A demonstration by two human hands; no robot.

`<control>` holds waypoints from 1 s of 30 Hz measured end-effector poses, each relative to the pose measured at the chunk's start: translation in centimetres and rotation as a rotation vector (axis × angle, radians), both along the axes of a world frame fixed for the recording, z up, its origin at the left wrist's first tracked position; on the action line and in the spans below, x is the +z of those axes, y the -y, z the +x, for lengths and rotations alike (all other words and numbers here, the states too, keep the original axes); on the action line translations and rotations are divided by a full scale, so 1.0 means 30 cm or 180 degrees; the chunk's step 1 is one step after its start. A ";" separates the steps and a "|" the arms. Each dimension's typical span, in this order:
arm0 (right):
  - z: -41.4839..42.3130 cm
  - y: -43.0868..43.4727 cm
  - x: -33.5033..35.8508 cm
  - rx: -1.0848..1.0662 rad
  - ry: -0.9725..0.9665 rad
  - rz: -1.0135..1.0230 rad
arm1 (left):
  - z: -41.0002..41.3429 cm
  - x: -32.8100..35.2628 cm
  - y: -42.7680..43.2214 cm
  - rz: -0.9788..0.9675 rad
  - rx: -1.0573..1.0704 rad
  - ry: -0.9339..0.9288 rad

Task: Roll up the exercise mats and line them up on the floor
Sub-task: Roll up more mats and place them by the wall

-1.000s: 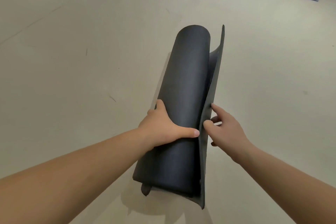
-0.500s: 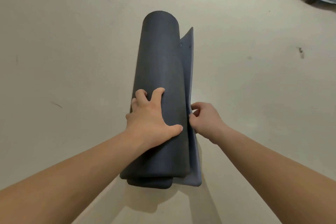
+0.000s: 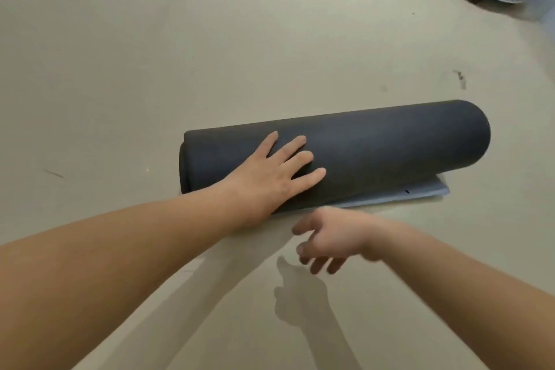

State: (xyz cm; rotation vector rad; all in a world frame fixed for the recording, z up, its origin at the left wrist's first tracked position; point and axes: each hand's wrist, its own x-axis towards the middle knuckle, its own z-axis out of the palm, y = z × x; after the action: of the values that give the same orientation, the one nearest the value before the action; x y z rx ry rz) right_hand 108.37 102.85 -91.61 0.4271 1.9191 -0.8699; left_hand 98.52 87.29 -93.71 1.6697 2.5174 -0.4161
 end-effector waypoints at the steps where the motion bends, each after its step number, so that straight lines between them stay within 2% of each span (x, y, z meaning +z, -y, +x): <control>1: -0.036 -0.015 0.053 0.0314 -0.0266 0.0146 | 0.006 -0.008 0.011 0.0027 -0.0007 -0.0012; 3: -0.101 -0.057 0.142 0.0413 -0.1210 0.0556 | 0.026 -0.015 0.020 0.0030 -0.0029 0.0089; 5: -0.145 -0.108 0.177 0.0741 -0.2211 0.1238 | 0.052 -0.024 0.041 0.0308 -0.0129 0.0183; 6: -0.156 -0.128 0.173 0.1120 -0.2337 0.1587 | 0.066 -0.028 0.063 0.0543 -0.0179 0.0245; 8: -0.156 -0.158 0.138 0.1774 -0.2016 0.2061 | 0.087 -0.033 0.124 0.1154 0.0005 0.0587; 9: -0.150 -0.163 0.112 0.1889 -0.1910 0.2194 | 0.095 -0.029 0.158 0.1552 0.0322 0.0679; 11: -0.142 -0.159 0.055 0.1857 -0.2163 0.2469 | 0.090 -0.013 0.228 0.2274 0.1470 0.0609; 12: -0.142 -0.149 0.036 0.1800 -0.2348 0.2579 | 0.083 0.011 0.264 0.2404 0.2207 0.0664; 14: -0.156 -0.134 0.017 0.1669 -0.2484 0.2698 | 0.072 0.037 0.332 0.2363 0.3482 0.1240; 15: -0.168 -0.130 0.015 0.1662 -0.2488 0.2715 | 0.073 0.041 0.351 0.2364 0.3876 0.1631; 17: -0.185 -0.132 0.006 0.1742 -0.2504 0.2740 | 0.090 0.041 0.352 0.2516 0.4111 0.2096; 25: -0.227 -0.150 -0.012 0.1732 -0.2459 0.2496 | 0.124 0.039 0.243 0.3034 0.4776 0.1952; 28: -0.220 -0.156 -0.014 0.1724 -0.2577 0.2629 | 0.139 0.036 0.242 0.2821 0.4728 0.1960; 30: -0.206 -0.156 -0.020 0.1734 -0.2655 0.2704 | 0.157 0.035 0.249 0.2821 0.4582 0.2179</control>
State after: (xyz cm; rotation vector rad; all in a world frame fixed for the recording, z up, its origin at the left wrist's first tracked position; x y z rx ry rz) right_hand 102.21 107.52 -92.19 -0.0309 2.9434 0.2389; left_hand 103.23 79.81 -92.64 -0.3499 2.5454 1.2210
